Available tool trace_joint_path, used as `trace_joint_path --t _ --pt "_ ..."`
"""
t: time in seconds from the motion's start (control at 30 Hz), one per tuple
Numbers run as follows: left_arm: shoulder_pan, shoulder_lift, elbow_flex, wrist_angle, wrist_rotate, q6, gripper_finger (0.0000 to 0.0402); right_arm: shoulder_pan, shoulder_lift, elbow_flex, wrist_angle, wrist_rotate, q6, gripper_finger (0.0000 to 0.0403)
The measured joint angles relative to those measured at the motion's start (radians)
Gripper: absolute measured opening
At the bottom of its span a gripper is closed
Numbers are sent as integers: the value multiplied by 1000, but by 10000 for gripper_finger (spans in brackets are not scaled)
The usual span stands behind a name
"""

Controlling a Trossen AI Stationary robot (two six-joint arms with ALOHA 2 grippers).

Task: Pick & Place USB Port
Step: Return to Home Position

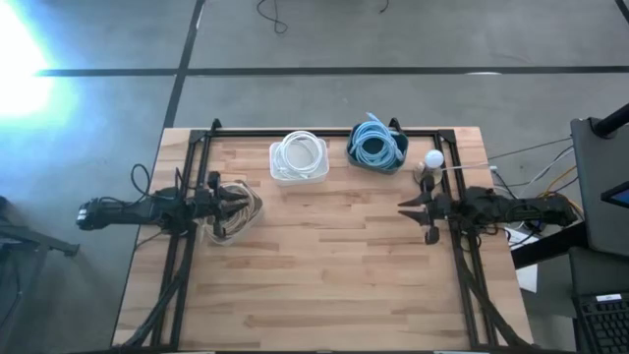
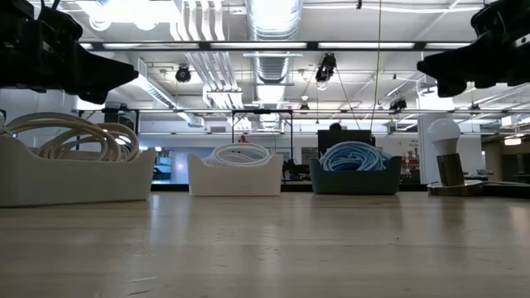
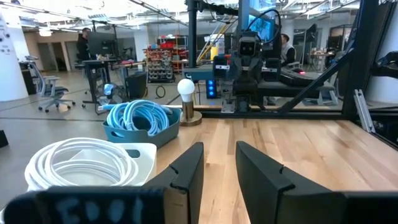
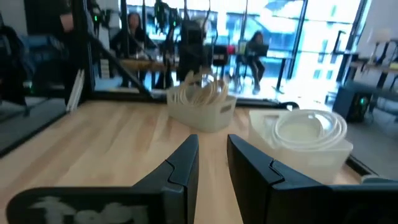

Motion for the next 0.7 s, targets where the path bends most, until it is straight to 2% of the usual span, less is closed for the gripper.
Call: trace_joint_path --t 0.13,0.23,0.47,0.7 --pt "1 0 0 8 -1 -1 101 0 0 -44 89 0 14 77" --pt "1 0 0 8 -1 -1 101 0 1 -44 83 0 55 72" --pt "1 0 -1 9 -1 -1 101 0 0 -44 88 3 -15 70" --pt "0 0 -1 9 -1 -1 101 -1 8 -44 42 87 -8 76"
